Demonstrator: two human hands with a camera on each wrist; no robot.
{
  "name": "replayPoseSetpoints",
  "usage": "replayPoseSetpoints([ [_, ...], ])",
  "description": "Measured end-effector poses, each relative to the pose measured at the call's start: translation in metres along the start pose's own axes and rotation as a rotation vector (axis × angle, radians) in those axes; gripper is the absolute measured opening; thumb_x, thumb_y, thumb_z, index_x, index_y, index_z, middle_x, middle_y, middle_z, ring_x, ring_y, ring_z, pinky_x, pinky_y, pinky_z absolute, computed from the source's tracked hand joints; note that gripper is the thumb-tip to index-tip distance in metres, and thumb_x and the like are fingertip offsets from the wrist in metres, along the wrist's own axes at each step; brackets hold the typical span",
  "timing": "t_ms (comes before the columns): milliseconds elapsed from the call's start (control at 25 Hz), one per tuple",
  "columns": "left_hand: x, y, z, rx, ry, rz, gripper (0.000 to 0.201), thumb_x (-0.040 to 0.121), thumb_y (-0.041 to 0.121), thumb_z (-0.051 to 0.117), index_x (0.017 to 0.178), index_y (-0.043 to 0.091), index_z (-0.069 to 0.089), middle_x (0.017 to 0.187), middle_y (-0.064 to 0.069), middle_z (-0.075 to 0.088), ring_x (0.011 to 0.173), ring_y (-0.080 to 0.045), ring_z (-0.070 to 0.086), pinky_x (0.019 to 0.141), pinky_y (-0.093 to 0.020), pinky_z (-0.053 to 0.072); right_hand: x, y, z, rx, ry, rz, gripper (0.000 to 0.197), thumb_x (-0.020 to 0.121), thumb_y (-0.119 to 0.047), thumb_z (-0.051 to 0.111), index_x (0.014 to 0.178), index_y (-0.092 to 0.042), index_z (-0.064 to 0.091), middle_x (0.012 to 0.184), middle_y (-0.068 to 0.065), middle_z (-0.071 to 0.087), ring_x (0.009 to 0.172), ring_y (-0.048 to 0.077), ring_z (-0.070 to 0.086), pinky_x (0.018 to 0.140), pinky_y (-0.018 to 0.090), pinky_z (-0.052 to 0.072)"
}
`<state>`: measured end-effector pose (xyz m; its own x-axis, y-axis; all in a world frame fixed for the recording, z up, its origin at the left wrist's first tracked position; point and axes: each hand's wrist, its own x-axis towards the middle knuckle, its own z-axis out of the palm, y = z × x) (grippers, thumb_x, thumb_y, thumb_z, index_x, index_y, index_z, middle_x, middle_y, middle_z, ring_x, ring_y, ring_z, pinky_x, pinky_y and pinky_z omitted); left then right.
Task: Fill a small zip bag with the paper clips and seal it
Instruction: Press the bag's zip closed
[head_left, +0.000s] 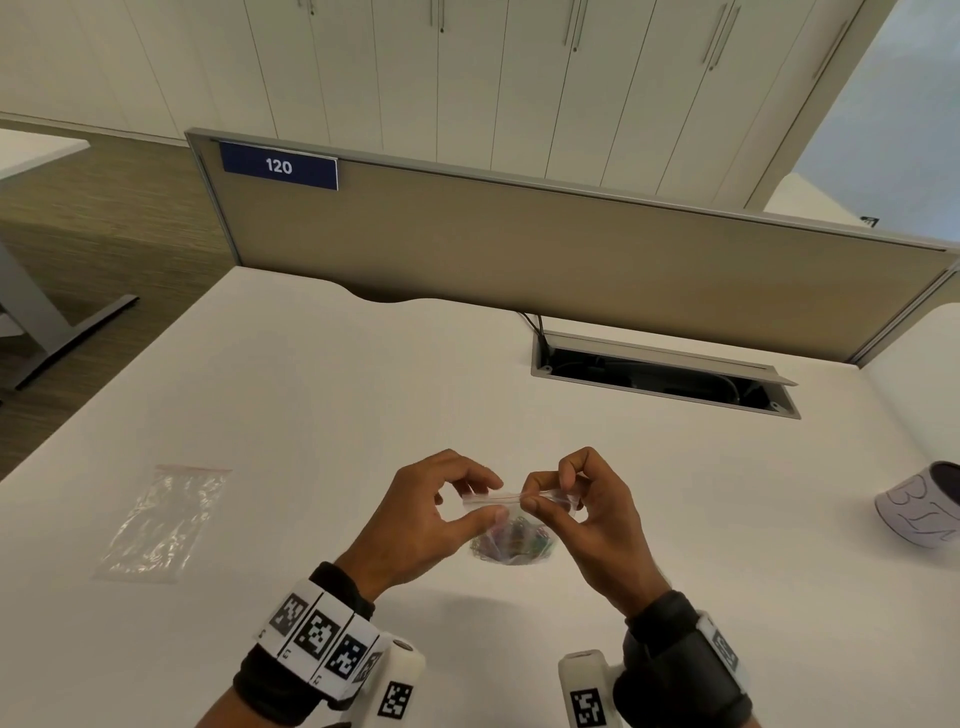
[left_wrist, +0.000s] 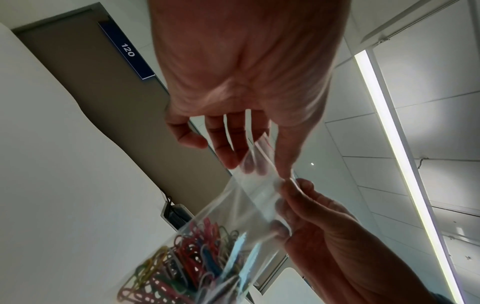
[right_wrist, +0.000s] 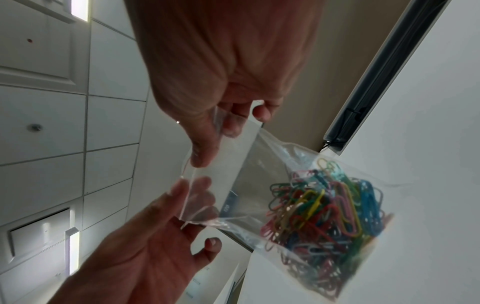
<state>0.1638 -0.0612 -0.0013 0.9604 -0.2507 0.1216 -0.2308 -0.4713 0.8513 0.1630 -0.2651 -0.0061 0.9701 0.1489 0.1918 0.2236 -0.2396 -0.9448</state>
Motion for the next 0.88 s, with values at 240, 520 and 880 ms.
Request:
replayPoseSetpoints([
  [240, 0.004, 0.003, 0.013, -0.023, 0.045, 0.066, 0.009, 0.081, 0.021, 0.071, 0.074, 0.016, 0.068, 0.076, 0.006, 0.065, 0.076, -0.011, 0.059, 0.068, -0.011, 0.042, 0.001, 0.001, 0.000, 0.009, -0.011, -0.002, 0.036, 0.081, -0.003, 0.071, 0.076, -0.016, 0.038, 0.081, 0.005, 0.074, 0.063, 0.009, 0.059, 0.061, 0.014, 0.044],
  [520, 0.006, 0.007, 0.010, -0.038, 0.014, 0.110, 0.011, 0.078, 0.029, 0.074, 0.083, 0.020, 0.071, 0.083, 0.009, 0.069, 0.082, -0.010, 0.063, 0.070, -0.013, 0.048, 0.001, 0.003, -0.005, 0.074, -0.003, 0.001, 0.039, 0.080, -0.004, 0.072, 0.075, -0.020, 0.037, 0.078, 0.007, 0.075, 0.066, 0.022, 0.062, 0.063, 0.026, 0.045],
  [880, 0.007, 0.011, 0.015, -0.129, 0.025, 0.087, 0.004, 0.082, 0.021, 0.070, 0.079, 0.019, 0.070, 0.080, 0.007, 0.067, 0.080, -0.010, 0.063, 0.072, -0.017, 0.049, -0.001, 0.012, -0.012, 0.137, -0.142, 0.041, 0.050, 0.067, -0.038, 0.081, 0.103, -0.020, 0.051, 0.111, 0.008, 0.069, 0.101, 0.025, 0.064, 0.087, 0.043, 0.054],
])
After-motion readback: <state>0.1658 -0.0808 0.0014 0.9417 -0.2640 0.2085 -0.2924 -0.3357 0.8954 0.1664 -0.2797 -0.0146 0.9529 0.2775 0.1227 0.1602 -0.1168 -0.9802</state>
